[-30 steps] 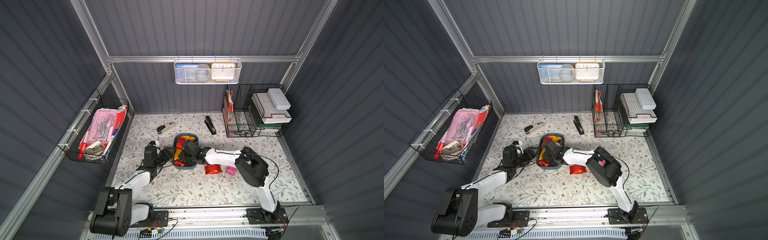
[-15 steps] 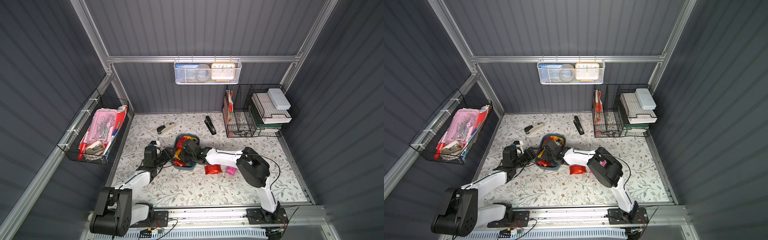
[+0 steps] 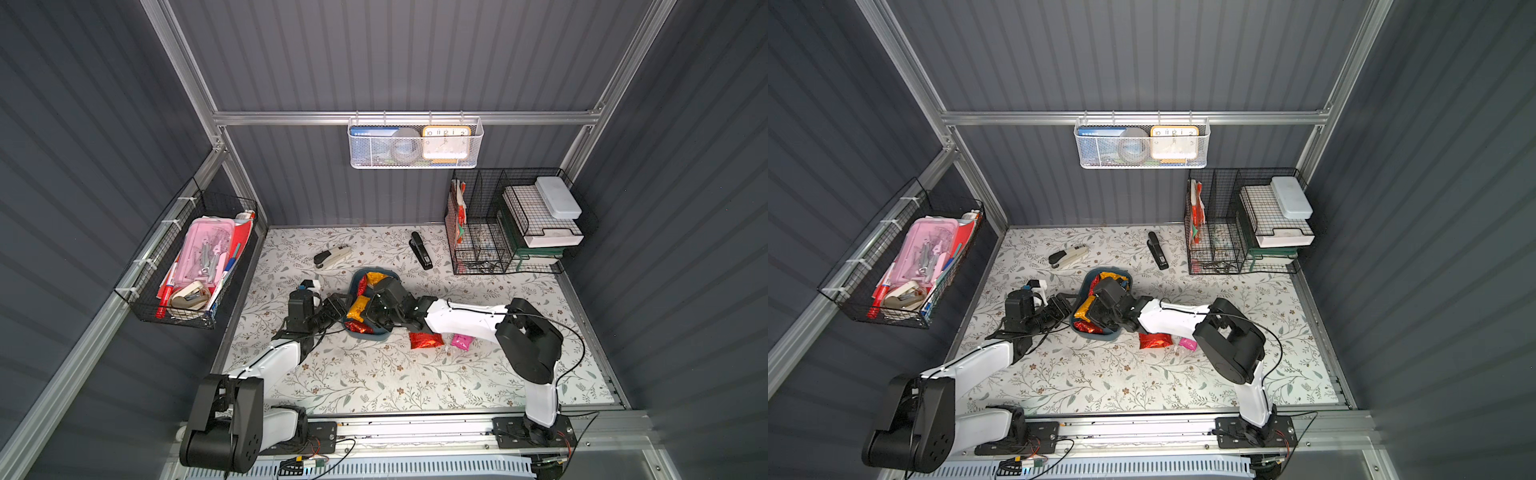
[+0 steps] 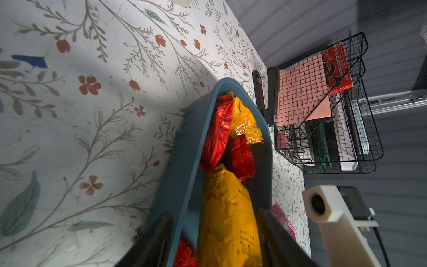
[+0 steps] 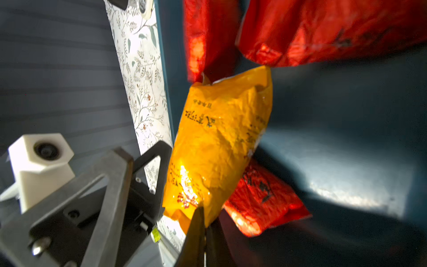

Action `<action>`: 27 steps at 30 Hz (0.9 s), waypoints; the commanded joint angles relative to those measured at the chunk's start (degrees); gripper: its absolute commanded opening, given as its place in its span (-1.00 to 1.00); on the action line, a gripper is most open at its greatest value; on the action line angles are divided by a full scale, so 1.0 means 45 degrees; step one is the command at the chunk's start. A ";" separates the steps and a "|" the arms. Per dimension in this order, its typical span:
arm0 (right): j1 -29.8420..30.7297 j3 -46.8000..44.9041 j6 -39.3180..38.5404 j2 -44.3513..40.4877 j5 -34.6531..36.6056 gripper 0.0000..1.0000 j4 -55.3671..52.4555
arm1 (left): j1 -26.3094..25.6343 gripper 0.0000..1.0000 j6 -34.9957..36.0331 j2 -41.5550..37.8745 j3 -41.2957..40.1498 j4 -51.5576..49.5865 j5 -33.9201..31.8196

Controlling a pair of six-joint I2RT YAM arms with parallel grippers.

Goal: Take the tea bags out of the storage box
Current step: Pick up the tea bag from the storage box, then adjust the storage box at the center of the board.

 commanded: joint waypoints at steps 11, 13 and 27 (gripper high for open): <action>-0.0042 -0.1163 -0.1365 -0.1987 -0.1184 -1.00 -0.0855 | 0.0046 0.21 0.0888 -0.0151 0.0616 -0.1359 -0.0447; -0.0042 -0.1299 -0.1681 -0.2373 -0.1175 -1.00 -0.1276 | 0.0056 0.17 0.1142 -0.0207 0.0739 -0.1644 -0.0543; -0.0189 -0.3787 -0.2076 -0.5126 -0.0324 -1.00 -0.1488 | 0.0054 -0.02 0.2059 0.0424 0.1033 -0.1786 -0.0360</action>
